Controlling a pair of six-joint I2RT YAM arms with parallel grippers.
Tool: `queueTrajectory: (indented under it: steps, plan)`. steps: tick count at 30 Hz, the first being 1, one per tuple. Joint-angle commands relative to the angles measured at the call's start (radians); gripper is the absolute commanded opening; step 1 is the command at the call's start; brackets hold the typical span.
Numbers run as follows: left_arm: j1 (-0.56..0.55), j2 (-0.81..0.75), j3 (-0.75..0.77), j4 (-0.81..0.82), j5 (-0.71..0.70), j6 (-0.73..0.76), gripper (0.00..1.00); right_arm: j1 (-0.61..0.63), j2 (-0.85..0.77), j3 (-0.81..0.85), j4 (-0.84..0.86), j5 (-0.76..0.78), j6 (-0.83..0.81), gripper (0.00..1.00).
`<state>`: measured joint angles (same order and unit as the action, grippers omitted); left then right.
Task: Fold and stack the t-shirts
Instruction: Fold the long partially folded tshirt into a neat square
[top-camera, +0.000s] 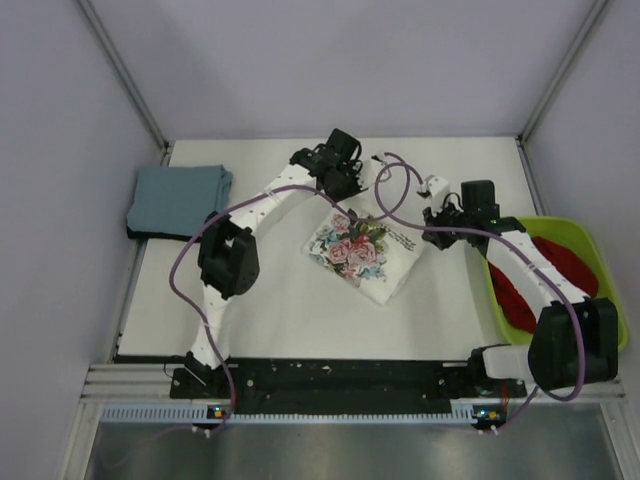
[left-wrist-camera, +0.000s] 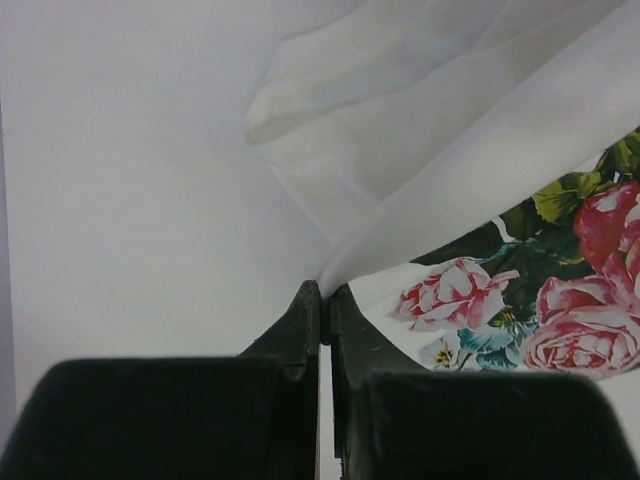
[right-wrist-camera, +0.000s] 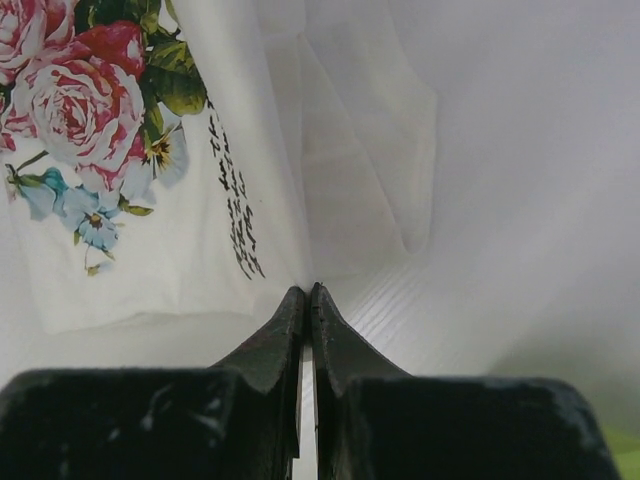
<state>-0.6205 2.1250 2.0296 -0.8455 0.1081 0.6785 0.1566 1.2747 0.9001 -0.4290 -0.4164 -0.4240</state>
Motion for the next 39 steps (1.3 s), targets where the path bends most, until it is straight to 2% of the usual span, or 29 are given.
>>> queueTrajectory:
  steps: [1,5,8,9,10,11,15,16,17,19,21,25,27,32,36,39]
  plan:
    - [0.004,0.062,0.050,0.169,-0.090,-0.025,0.00,-0.038,0.077,0.062,0.068,0.039,0.048,0.00]
    - [-0.001,0.125,0.067,0.258,-0.099,-0.039,0.00,-0.052,0.139,0.059,0.140,0.086,0.077,0.00]
    - [-0.007,0.179,0.080,0.330,-0.160,-0.056,0.02,-0.054,0.216,0.080,0.173,0.132,0.117,0.00]
    - [-0.005,0.197,0.086,0.353,-0.174,-0.063,0.07,-0.054,0.245,0.089,0.174,0.152,0.126,0.00]
    - [-0.007,0.217,0.099,0.374,-0.192,-0.072,0.17,-0.054,0.274,0.098,0.179,0.175,0.136,0.00]
    - [-0.007,0.239,0.115,0.394,-0.212,-0.082,0.23,-0.058,0.302,0.105,0.191,0.204,0.145,0.00]
    - [-0.005,0.328,0.208,0.437,-0.324,-0.094,0.59,-0.066,0.432,0.161,0.285,0.345,0.238,0.18]
    - [-0.005,0.343,0.234,0.445,-0.365,-0.092,0.66,-0.068,0.463,0.199,0.285,0.382,0.260,0.23]
    - [-0.004,0.355,0.254,0.447,-0.405,-0.094,0.68,-0.066,0.489,0.230,0.279,0.411,0.290,0.26]
    - [0.004,0.342,0.265,0.421,-0.432,-0.112,0.69,-0.066,0.515,0.296,0.239,0.464,0.326,0.28]
    - [0.019,0.278,0.210,0.378,-0.397,-0.163,0.69,-0.065,0.509,0.354,0.179,0.476,0.356,0.30]
    - [0.064,0.068,-0.020,0.330,-0.207,-0.273,0.69,-0.013,0.390,0.352,0.090,0.576,0.416,0.33]
    - [0.082,-0.018,-0.133,0.316,-0.141,-0.307,0.68,0.026,0.312,0.294,0.056,0.596,0.525,0.34]
    - [0.096,-0.138,-0.337,0.252,-0.038,-0.341,0.59,0.044,0.195,0.113,0.010,0.493,0.761,0.33]
    - [0.096,-0.178,-0.463,0.233,0.011,-0.364,0.57,0.044,0.167,0.002,0.073,0.388,0.830,0.30]
    - [0.096,-0.194,-0.554,0.262,0.080,-0.382,0.57,0.044,0.210,-0.035,0.147,0.323,0.857,0.29]
